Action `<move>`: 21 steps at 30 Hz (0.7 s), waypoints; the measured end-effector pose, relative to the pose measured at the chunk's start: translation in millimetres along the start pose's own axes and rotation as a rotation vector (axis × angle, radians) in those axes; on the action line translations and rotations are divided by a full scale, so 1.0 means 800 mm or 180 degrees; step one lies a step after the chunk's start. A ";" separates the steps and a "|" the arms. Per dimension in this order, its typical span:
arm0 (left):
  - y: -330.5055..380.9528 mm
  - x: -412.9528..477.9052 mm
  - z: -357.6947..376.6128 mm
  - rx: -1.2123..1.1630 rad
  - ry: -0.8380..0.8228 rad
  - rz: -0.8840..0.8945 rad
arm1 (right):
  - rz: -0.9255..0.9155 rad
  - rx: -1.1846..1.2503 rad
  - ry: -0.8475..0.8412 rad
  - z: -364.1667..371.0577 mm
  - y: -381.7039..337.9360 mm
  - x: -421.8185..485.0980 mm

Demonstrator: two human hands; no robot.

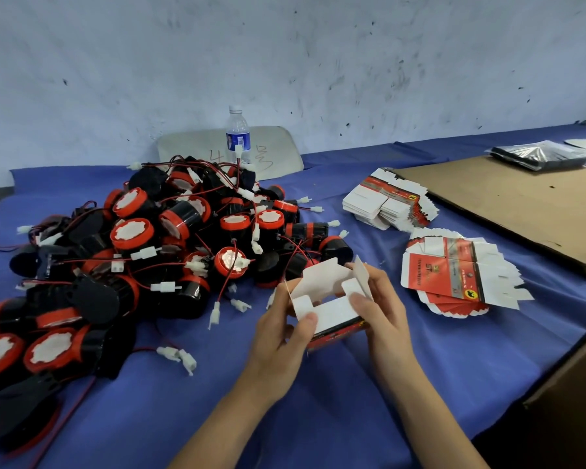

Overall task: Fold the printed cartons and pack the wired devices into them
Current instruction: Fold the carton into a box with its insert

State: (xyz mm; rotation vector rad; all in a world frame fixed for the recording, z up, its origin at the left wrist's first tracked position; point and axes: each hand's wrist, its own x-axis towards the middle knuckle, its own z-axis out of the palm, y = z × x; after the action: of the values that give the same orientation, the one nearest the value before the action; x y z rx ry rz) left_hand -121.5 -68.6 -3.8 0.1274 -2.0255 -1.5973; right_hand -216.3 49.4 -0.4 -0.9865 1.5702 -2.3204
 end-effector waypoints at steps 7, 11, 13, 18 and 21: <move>-0.011 0.005 -0.002 0.0341 0.0295 0.0189 | -0.0618 -0.0940 -0.0066 0.006 0.001 -0.008; -0.015 0.007 -0.007 0.0161 0.0473 0.0071 | -0.1026 -0.1448 -0.0151 0.008 0.006 -0.008; -0.015 0.006 -0.008 0.0137 0.0450 0.0082 | -0.0960 -0.1562 -0.0166 0.009 0.007 -0.007; -0.011 0.004 -0.007 0.0487 0.0323 0.0335 | -0.0537 -0.1193 0.0036 0.009 0.012 -0.007; -0.007 0.002 -0.003 0.0800 0.0103 0.0551 | -0.0289 -0.0788 0.0260 0.008 0.009 -0.006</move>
State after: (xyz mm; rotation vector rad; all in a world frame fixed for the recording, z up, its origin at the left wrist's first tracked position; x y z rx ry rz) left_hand -123.4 -73.0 -8.2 0.0678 -2.1422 -1.2257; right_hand -210.0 43.8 -7.4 -1.0465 1.9201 -2.2910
